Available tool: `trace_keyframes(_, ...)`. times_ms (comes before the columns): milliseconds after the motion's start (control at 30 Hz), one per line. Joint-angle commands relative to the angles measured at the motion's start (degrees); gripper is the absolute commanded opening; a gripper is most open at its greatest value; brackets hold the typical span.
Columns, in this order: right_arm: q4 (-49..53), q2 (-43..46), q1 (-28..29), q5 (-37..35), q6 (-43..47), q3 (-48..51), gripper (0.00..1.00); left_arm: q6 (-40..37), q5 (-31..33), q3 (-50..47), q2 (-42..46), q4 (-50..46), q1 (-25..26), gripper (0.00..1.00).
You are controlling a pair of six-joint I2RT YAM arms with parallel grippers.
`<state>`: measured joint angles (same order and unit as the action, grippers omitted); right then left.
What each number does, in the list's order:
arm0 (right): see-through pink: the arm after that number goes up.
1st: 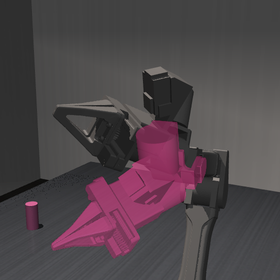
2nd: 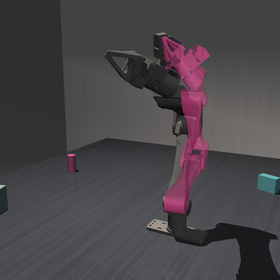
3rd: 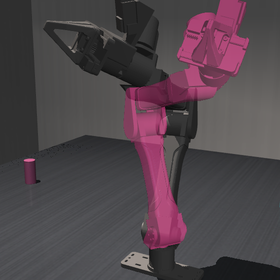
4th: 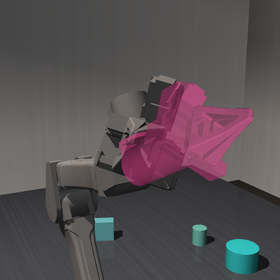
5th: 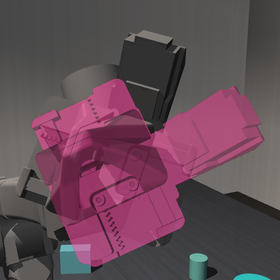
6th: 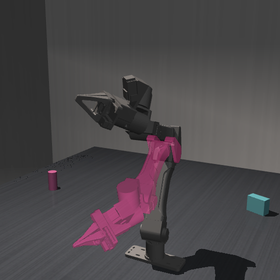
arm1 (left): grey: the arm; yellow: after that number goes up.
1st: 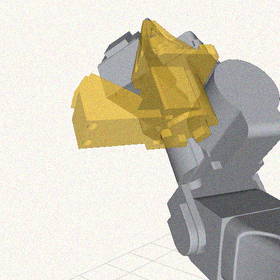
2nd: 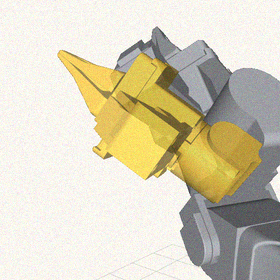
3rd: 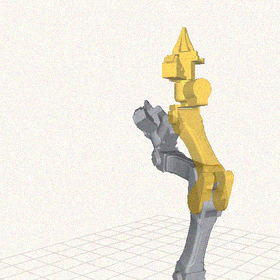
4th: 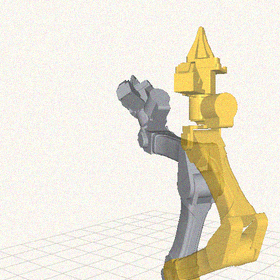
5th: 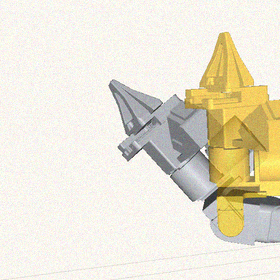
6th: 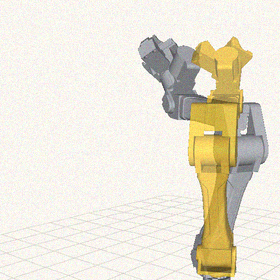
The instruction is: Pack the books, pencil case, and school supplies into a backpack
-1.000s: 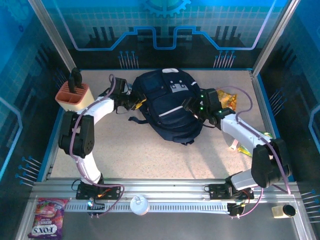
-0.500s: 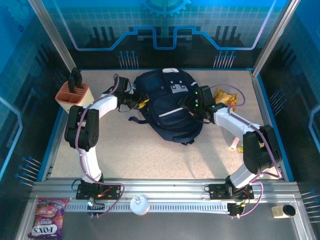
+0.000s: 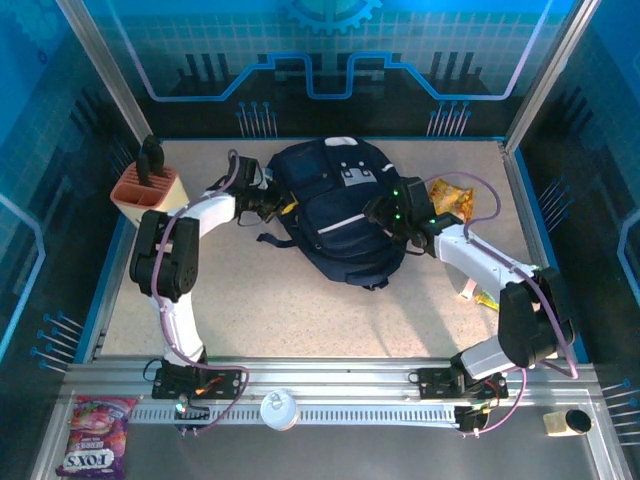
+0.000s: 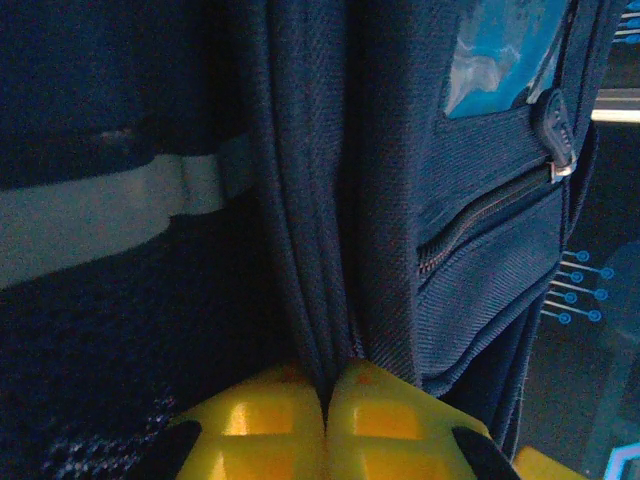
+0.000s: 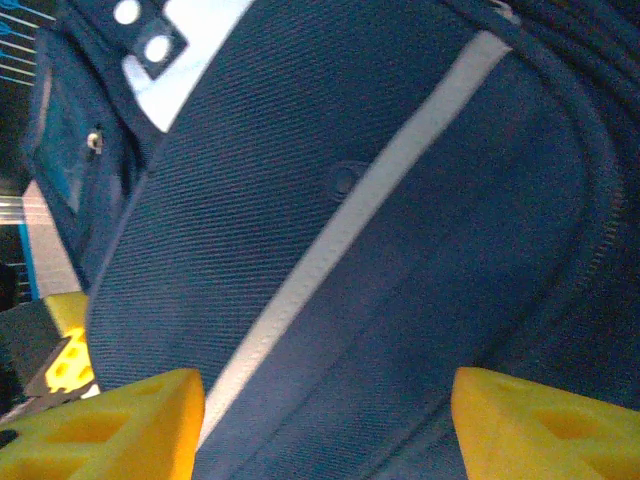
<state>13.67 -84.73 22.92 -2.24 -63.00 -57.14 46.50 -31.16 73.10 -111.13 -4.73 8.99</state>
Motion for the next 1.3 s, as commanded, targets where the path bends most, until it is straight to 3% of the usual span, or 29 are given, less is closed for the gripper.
trace_keyframes(0, 4.8, -0.7, 0.0, -1.5, -0.4, -0.1, 0.66, 1.8, 1.8, -3.3, 4.3, 2.0, -0.2, 0.0)
trace_keyframes(167, 4.7, -2.7, -0.1, -0.4, 1.8, -1.0, 0.68, 4.5, 3.2, -8.0, 7.2, 5.1, -0.3, 0.0)
trace_keyframes(300, -0.9, -6.7, -0.8, 3.9, 5.7, -2.9, 0.66, 5.7, 3.1, -10.0, 8.4, 6.5, -0.2, 0.0)
trace_keyframes(433, -3.0, -14.1, -1.5, 9.9, 11.5, -10.8, 0.63, 6.9, 2.4, -11.9, 10.1, 6.9, -0.2, 0.0)
trace_keyframes(600, -4.2, -23.2, -3.0, 12.9, 17.7, -19.6, 0.59, 10.3, 1.6, -15.0, 12.1, 8.2, 0.1, 0.0)
trace_keyframes(800, -3.8, -28.5, -5.5, 13.7, 25.8, -26.3, 0.61, 14.2, 0.0, -16.1, 11.6, 11.1, 1.0, 0.0)
trace_keyframes(933, 3.0, -24.6, -5.6, 9.6, 30.5, -26.6, 0.66, 15.5, 0.3, -16.5, 12.4, 11.7, 1.8, 0.0)
trace_keyframes(1067, 9.5, -15.3, -4.2, 1.6, 33.8, -22.6, 0.69, 16.9, 1.0, -17.0, 14.5, 10.6, 2.0, 0.0)
trace_keyframes(1267, 13.4, -5.6, 4.6, -5.1, 36.1, -17.0, 0.67, 19.3, 0.7, -16.5, 17.6, 10.2, 2.4, 0.0)
